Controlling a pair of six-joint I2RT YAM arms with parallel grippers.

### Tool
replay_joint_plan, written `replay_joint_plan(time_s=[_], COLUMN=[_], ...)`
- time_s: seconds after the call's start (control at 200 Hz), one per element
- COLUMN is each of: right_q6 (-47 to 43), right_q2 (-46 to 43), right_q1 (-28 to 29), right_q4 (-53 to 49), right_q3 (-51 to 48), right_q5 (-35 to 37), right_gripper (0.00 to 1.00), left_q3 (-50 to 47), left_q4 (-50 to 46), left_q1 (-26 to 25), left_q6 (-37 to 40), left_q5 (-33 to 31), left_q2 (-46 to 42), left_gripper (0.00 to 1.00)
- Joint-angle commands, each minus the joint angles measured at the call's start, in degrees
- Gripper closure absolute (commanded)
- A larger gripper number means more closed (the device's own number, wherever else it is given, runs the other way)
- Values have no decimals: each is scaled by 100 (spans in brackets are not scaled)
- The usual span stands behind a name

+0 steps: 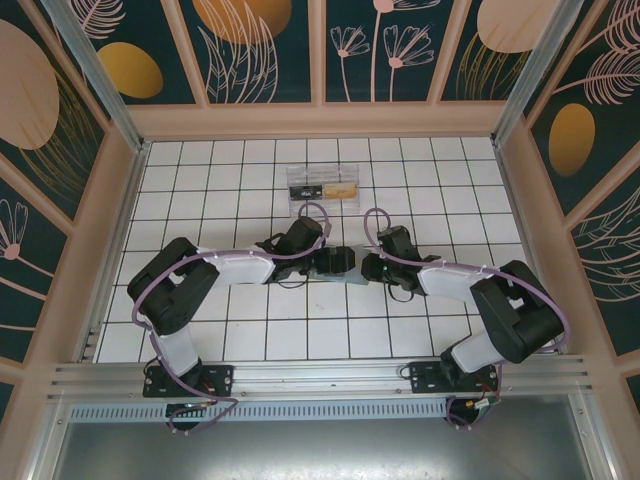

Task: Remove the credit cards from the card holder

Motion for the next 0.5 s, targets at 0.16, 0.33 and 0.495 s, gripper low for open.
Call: replay_joint_plan(time_s=[0.16,0.33,0.495], right_q6=[146,335,374], right_q2=[-68,-781,-1439], right_q1=[-8,-9,-202], right_q4=[-241,-422,-443], right_q3=[-44,-179,-187], right_q5=[302,665,795], right_gripper=[78,78,78], left_q3=[35,40,70], left_q4=[-21,-138,-410], left_q1=[-57,-62,-54], left_q6=[-35,-11,103], left_q5=[39,-110,-419], left_q2=[-3,-99,-385], left_gripper=[1,2,2])
